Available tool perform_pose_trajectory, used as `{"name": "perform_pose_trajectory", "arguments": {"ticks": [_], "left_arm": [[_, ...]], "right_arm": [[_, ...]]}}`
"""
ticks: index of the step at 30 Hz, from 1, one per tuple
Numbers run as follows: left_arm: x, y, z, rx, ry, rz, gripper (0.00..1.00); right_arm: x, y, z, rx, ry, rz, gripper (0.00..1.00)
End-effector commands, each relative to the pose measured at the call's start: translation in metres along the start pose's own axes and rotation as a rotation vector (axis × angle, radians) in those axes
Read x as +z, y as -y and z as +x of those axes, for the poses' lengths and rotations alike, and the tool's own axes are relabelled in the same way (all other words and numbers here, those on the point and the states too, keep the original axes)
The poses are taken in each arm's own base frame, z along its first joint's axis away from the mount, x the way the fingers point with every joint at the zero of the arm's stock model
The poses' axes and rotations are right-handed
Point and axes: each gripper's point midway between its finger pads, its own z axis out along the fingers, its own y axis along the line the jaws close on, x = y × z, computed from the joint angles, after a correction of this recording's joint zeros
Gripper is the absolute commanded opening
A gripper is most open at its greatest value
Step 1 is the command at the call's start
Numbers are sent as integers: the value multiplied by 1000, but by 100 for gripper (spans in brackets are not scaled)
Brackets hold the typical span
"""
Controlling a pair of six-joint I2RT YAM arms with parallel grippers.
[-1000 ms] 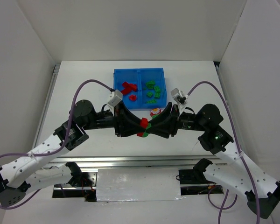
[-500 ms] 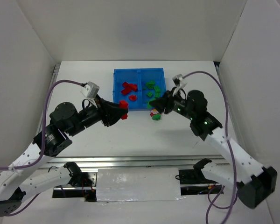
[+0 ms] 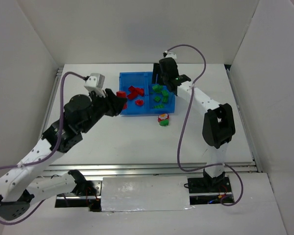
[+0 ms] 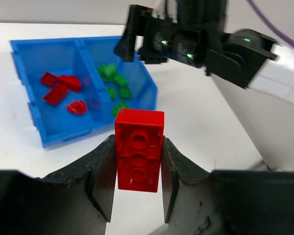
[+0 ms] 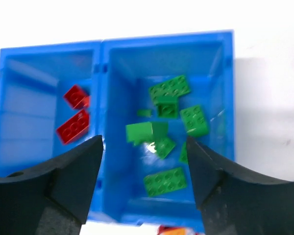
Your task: Sort the legos into containers by color
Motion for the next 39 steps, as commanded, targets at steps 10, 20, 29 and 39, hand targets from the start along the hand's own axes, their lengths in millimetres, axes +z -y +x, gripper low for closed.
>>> {"name": "perform_pose_trajectory", "arguments": {"ticks": [10, 20, 29, 39], "left_arm": [[181, -83, 21, 94, -78, -176, 6], [266, -153, 57, 72, -208, -326, 85], [216, -109, 0, 9, -134, -232, 99], [46, -61, 2, -7, -62, -43, 100]], "right_arm": [[-122, 26, -69, 213, 142, -41, 85], [-201, 36, 39, 267, 62, -259, 93], [-144, 40, 132, 201, -175, -114, 99], [-90, 26, 191, -56, -270, -50, 96]]}}
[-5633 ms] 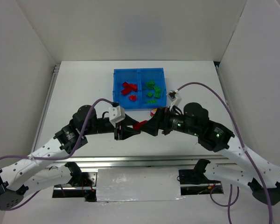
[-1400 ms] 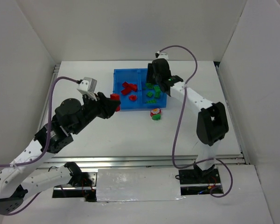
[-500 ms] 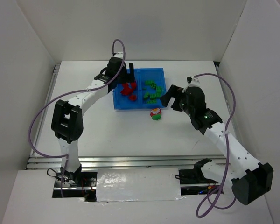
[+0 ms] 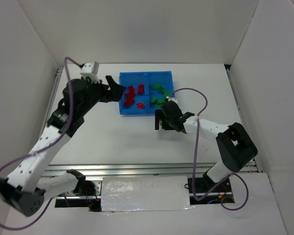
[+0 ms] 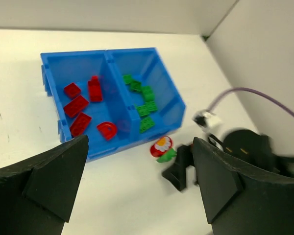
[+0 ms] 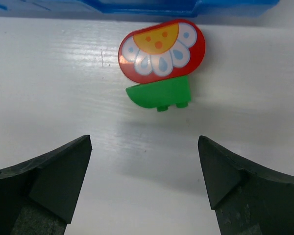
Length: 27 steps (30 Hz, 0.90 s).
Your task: Sort the legos into containers by color
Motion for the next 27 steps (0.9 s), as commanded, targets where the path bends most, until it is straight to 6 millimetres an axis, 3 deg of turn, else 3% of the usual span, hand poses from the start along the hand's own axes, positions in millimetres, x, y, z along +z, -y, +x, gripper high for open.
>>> {"name": "perform_pose_trajectory", "arguments": {"ticks": [1, 2, 3, 4, 6, 12, 13, 15, 17, 18, 20, 22, 23, 24, 27], "left_arm": [[-34, 9, 22, -15, -31, 71, 100], [-39, 6, 37, -18, -61, 78, 99], [-54, 14, 33, -22, -41, 123, 99], [-59, 16, 37, -20, -47, 141, 100], [-72, 18, 44, -11, -63, 165, 100], [-93, 15, 54, 36, -97, 172, 99], [-94, 13, 55, 42, -100, 159, 100], [-96, 12, 54, 51, -97, 159, 99], [-96, 11, 56, 54, -101, 156, 100], [-96, 12, 55, 54, -100, 158, 100], [-94, 11, 57, 51, -105, 158, 99], [-92, 11, 59, 44, -110, 156, 99], [-92, 12, 59, 32, -111, 156, 99], [-92, 12, 59, 24, -111, 158, 100], [-89, 15, 58, -30, -110, 157, 100]], "right_arm": [[8, -10, -36, -47, 129, -11, 96], [17, -7, -31, -70, 102, 12, 96], [19, -11, -35, -83, 90, 10, 95], [30, -8, -29, -96, 58, 32, 95], [35, -10, -36, -117, 62, 44, 94], [52, -4, -39, -138, 41, 77, 91], [54, -2, -37, -138, 31, 84, 89], [56, -2, -36, -132, 33, 83, 71], [53, 2, -31, -120, 43, 108, 44], [48, 0, -36, -116, 76, 105, 39], [44, 5, -28, -115, 86, 136, 27], [31, -2, -28, -98, 115, 108, 22], [27, -3, -18, -105, 102, 94, 17], [13, -14, -27, -100, 146, 45, 15], [-27, -57, -18, -234, 209, -141, 11]]}}
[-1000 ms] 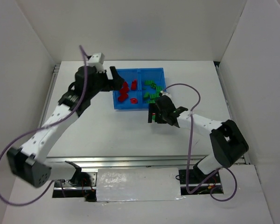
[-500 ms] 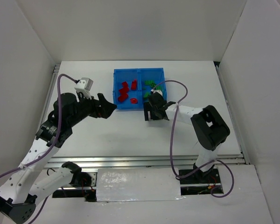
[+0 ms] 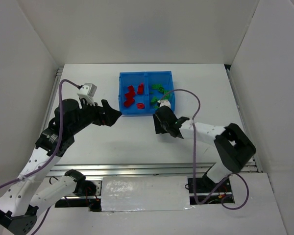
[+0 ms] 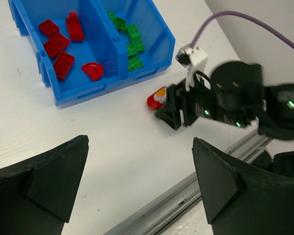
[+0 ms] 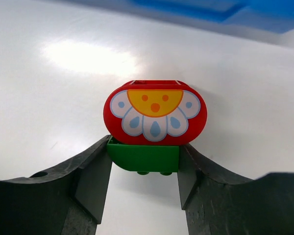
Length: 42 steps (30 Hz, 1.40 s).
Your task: Sort the legos into containers by color
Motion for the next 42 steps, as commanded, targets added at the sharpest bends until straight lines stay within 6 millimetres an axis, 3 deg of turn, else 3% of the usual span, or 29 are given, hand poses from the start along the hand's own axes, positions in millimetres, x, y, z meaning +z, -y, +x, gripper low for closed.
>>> {"name": "perform_pose_trajectory", "arguments": {"ticks": [1, 2, 3, 5, 6, 7, 8, 13, 17, 22, 29, 31, 32, 33, 34, 36, 42], "left_arm": [[2, 11, -7, -54, 22, 45, 99], [6, 18, -6, -91, 7, 78, 100], [8, 23, -4, -107, -5, 99, 99], [15, 33, 5, -177, -50, 157, 99], [15, 49, 3, -188, -55, 253, 99], [21, 52, 17, -257, -102, 273, 100], [24, 55, 21, -281, -121, 300, 100], [30, 78, 46, -356, -231, 432, 99], [32, 95, 60, -361, -275, 482, 99], [44, 100, 67, -369, -297, 491, 96], [54, 98, 78, -385, -328, 494, 80], [56, 101, 79, -384, -332, 516, 72], [57, 101, 80, -388, -338, 521, 61], [57, 102, 78, -385, -335, 529, 46], [57, 104, 76, -383, -332, 537, 19], [58, 106, 74, -376, -335, 546, 2], [62, 108, 61, -332, -298, 568, 0]], "right_arm": [[-56, -51, -34, -123, 202, -216, 9], [-69, -68, -27, -172, 221, -286, 9], [-91, -78, -35, -191, 276, -350, 9], [-114, -94, -32, -267, 339, -451, 9], [-138, -103, -39, -279, 402, -536, 8], [-144, -103, -33, -313, 423, -567, 4], [-164, -108, -41, -318, 494, -628, 2], [-200, -117, -44, -354, 567, -755, 0], [-206, -122, -48, -371, 561, -762, 0], [-212, -125, -52, -381, 566, -761, 0], [-229, -129, -53, -403, 619, -800, 0], [-235, -132, -52, -414, 627, -817, 0], [-234, -131, -53, -413, 631, -808, 0], [-231, -131, -53, -412, 629, -796, 0], [-228, -130, -54, -410, 628, -785, 0], [-223, -128, -52, -408, 627, -767, 0], [-216, -118, -55, -393, 668, -708, 0]]}}
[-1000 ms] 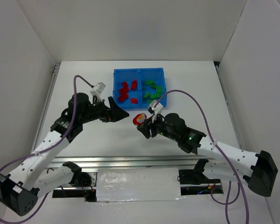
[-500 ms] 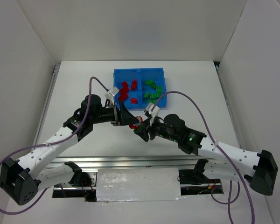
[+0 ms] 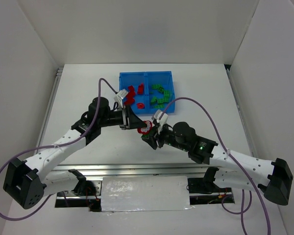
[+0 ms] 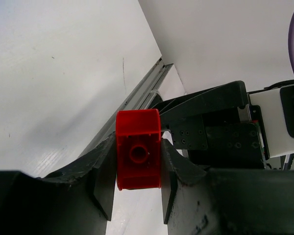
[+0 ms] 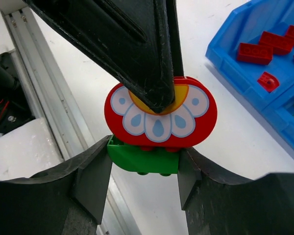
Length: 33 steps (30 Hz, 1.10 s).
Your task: Sort the legos into containers by color
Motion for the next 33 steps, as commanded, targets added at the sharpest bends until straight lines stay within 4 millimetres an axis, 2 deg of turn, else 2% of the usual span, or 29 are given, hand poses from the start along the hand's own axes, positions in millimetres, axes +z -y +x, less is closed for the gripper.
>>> {"name": "perform_pose_trajectory", "arguments": {"ticks": [1, 3, 4, 5, 6, 7, 8, 9, 10, 12, 14, 15, 16, 19, 20, 21, 22, 23, 24, 25, 26, 27, 28, 29, 30, 31, 32, 33], "left_arm": [[-4, 24, -23, 103, 53, 78, 0], [-13, 17, -41, 113, 114, 22, 0], [-21, 15, -59, 125, 167, -6, 0], [-26, 14, -69, 151, 199, -33, 0], [-30, 0, -81, 152, 250, -123, 0], [-37, 1, -99, 177, 303, -180, 0], [-38, -15, -110, 204, 332, -268, 0], [-46, -28, -131, 213, 419, -378, 0], [-43, -43, -142, 240, 442, -432, 0], [-37, -65, -170, 249, 512, -504, 0], [-29, -79, -190, 268, 534, -531, 0], [-29, -75, -212, 280, 570, -533, 9], [-13, -97, -217, 281, 535, -565, 17], [3, -129, -248, 267, 545, -648, 34], [6, -123, -265, 272, 567, -636, 48], [17, -149, -264, 246, 535, -667, 58], [21, -161, -262, 221, 505, -695, 67], [22, -157, -273, 221, 519, -693, 75], [25, -164, -272, 210, 508, -704, 88], [27, -173, -269, 193, 490, -722, 96], [27, -173, -270, 188, 490, -720, 99], [23, -165, -272, 195, 505, -704, 100], [20, -160, -272, 196, 512, -699, 99], [16, -161, -266, 189, 504, -712, 100], [6, -143, -269, 201, 525, -701, 100], [-2, -135, -267, 207, 529, -702, 100], [-18, -117, -260, 219, 529, -699, 99], [-27, -107, -256, 224, 536, -695, 100]], "right_arm": [[-3, 10, -29, -40, 133, 61, 0], [-2, 22, -15, -43, 107, 115, 0], [-2, 25, -5, -41, 88, 127, 0], [-1, 33, 0, -30, 75, 152, 0], [-1, 37, 3, -11, 71, 167, 0], [-2, 41, 11, -7, 59, 178, 0], [-3, 50, 10, 33, 75, 205, 0], [-3, 55, 11, 54, 81, 220, 0], [-4, 56, 12, 87, 86, 217, 0], [-8, 64, 4, 129, 116, 242, 0], [-11, 68, 0, 144, 117, 264, 0], [-13, 70, -4, 151, 120, 274, 0], [-16, 70, -9, 161, 125, 278, 0], [-23, 72, -22, 180, 159, 297, 0], [-24, 73, -22, 185, 159, 301, 0], [-27, 77, -24, 194, 166, 316, 0], [-28, 81, -25, 201, 170, 331, 0], [-30, 87, -24, 221, 168, 356, 0], [-31, 92, -28, 235, 172, 375, 0], [-32, 107, -22, 272, 154, 417, 0], [-32, 115, -23, 297, 152, 432, 0], [-33, 124, -30, 320, 160, 446, 0], [-29, 140, -23, 347, 132, 479, 0], [-26, 148, -22, 377, 122, 497, 0], [-24, 158, -39, 388, 141, 520, 4], [-14, 173, -24, 410, 66, 563, 5], [-12, 185, -47, 413, 97, 594, 6], [-7, 195, -48, 423, 77, 627, 6]]}}
